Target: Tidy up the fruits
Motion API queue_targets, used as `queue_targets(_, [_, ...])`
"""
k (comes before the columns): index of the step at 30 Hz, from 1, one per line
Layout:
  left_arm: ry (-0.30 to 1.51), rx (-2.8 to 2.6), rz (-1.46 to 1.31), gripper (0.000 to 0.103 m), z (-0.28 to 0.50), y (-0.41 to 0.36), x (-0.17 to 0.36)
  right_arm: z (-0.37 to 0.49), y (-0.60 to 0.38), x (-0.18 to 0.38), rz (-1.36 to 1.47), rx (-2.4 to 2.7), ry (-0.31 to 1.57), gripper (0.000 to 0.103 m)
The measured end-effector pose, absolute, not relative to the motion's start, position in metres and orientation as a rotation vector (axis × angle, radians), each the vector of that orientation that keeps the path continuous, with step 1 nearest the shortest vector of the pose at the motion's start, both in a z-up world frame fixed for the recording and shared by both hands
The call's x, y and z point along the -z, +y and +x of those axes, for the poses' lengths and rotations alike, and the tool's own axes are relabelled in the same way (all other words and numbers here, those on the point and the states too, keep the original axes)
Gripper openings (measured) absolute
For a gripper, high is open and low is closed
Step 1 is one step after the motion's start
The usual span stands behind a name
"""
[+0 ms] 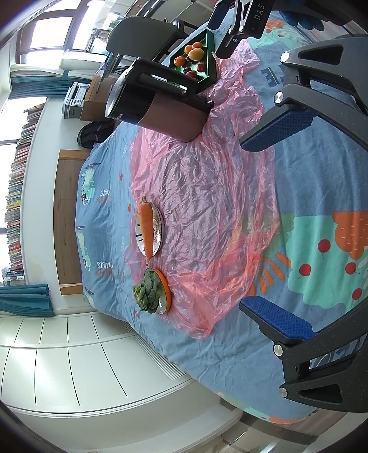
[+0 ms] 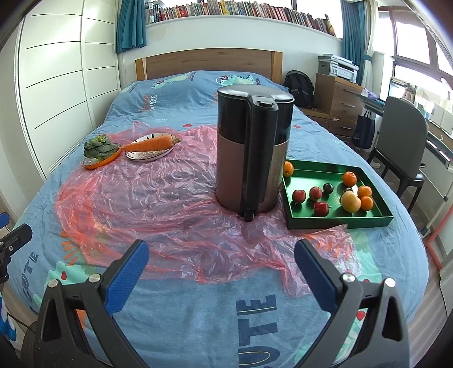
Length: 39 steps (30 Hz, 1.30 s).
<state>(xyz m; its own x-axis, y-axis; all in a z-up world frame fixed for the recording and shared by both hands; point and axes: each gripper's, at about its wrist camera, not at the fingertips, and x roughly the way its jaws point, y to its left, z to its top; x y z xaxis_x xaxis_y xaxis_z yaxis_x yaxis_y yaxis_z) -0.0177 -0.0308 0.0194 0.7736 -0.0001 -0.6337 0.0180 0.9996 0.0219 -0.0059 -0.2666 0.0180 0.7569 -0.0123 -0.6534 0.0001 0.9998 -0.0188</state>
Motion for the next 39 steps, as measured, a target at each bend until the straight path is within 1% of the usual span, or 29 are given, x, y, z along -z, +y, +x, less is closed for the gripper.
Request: queue_targets(39, [0.696, 0.063, 0.047, 0.100, -0.007, -0.061, -0.026, -0.003, -0.292, -0.016, -0.025, 0.033, 0.726, 0.103])
